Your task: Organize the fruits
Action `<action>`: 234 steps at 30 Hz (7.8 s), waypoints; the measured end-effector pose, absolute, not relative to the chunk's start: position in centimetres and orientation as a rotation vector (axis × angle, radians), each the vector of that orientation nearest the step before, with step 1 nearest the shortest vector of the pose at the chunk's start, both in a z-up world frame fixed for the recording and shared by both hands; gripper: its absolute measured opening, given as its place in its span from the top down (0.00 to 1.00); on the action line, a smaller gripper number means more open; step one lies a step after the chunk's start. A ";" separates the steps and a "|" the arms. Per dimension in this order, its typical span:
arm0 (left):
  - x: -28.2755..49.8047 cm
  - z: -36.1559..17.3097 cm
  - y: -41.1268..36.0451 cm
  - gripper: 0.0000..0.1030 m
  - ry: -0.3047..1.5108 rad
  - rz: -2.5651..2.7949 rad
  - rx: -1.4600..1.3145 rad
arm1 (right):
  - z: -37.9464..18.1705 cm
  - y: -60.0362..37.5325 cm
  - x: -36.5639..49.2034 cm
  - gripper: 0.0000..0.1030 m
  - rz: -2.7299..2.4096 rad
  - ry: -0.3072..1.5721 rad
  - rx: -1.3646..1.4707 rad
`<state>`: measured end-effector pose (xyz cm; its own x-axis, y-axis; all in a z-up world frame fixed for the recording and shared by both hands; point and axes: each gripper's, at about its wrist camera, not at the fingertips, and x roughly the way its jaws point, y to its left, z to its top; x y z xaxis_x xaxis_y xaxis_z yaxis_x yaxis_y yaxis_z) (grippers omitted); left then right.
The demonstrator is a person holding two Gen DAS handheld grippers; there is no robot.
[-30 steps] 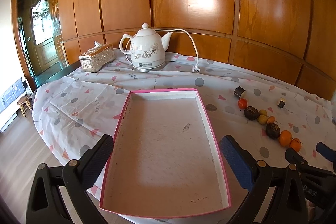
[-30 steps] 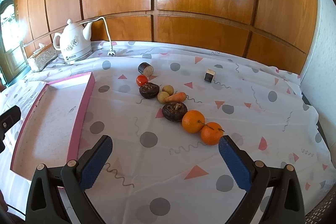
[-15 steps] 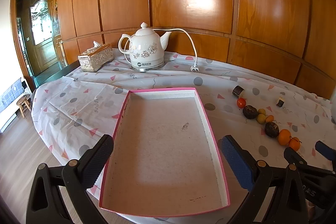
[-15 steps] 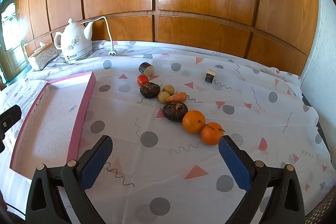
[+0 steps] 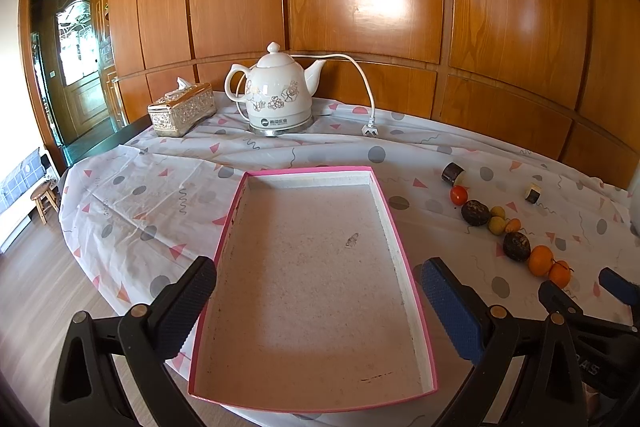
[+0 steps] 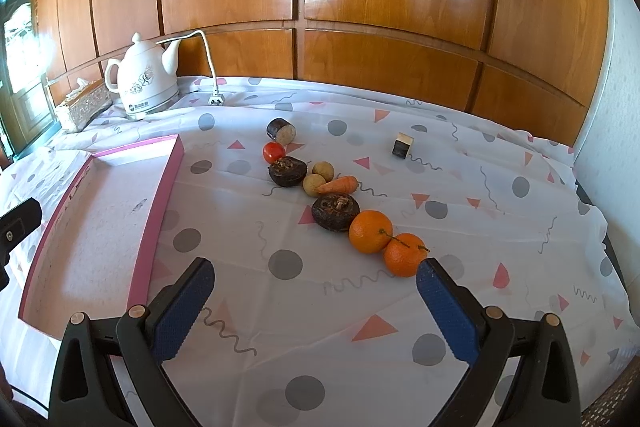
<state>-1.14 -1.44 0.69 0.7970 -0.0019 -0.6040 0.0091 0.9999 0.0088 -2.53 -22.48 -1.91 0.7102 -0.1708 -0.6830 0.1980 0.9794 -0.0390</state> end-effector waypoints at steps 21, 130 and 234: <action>-1.3 0.8 -1.7 0.00 0.649 -0.007 0.012 | -1.8 -22.4 -2.5 0.00 -0.199 0.753 0.035; 21.7 -2.4 -6.6 0.69 1.016 -0.269 -0.107 | -3.6 -58.4 -4.4 0.14 -0.846 0.951 0.637; 1.3 -4.4 15.1 0.36 0.941 0.116 -0.309 | -4.2 -34.9 6.2 0.23 0.077 1.025 0.139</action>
